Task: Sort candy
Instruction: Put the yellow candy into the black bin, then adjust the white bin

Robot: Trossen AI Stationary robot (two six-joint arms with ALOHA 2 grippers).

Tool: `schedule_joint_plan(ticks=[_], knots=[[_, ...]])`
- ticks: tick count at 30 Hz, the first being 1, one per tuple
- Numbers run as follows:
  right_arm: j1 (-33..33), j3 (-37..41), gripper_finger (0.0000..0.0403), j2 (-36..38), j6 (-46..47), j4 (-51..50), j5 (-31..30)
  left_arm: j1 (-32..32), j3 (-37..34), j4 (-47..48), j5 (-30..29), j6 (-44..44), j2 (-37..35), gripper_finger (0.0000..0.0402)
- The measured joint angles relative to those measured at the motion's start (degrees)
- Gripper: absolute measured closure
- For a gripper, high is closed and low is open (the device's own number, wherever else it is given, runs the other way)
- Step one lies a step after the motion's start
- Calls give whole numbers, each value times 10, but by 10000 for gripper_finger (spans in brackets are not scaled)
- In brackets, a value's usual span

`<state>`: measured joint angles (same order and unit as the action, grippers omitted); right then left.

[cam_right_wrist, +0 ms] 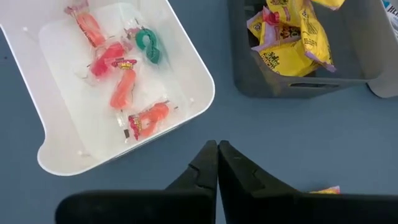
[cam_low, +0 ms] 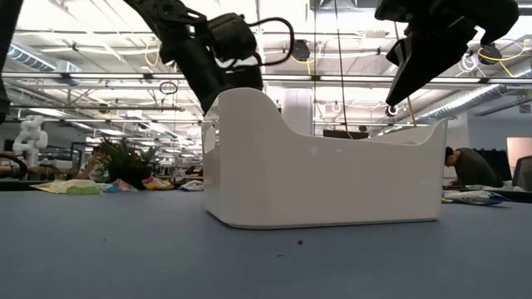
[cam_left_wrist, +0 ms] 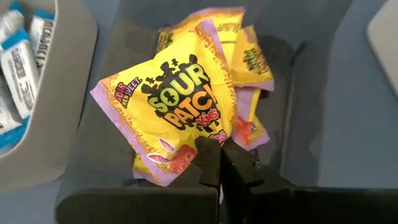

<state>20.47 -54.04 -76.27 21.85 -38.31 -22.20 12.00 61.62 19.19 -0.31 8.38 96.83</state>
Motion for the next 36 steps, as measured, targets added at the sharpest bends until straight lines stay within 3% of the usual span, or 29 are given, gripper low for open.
schedule_joint_plan(ticks=[6, 16, 20, 25, 28, 31, 36], knots=[[0, 0, 402, 0, 0, 0, 0, 1, 10, 5, -2, 1, 12, 389], [0, 0, 402, 0, 0, 0, 0, -8, 10, 54, -2, 15, 11, 281], [0, 0, 402, 0, 0, 0, 0, -8, 16, 53, -2, 14, 1, 258], [0, 0, 402, 0, 0, 3, 0, -1, 21, 2, 7, 14, 0, 266], [0, 3, 402, 0, -4, 8, 2, -2, 21, 0, 63, 35, 1, 285], [0, 19, 402, -1, -9, 8, 24, -35, 20, 14, 113, 63, -27, 313], [13, 47, 403, -1, 24, 9, 35, -115, 15, 31, 137, 98, -71, 365]])
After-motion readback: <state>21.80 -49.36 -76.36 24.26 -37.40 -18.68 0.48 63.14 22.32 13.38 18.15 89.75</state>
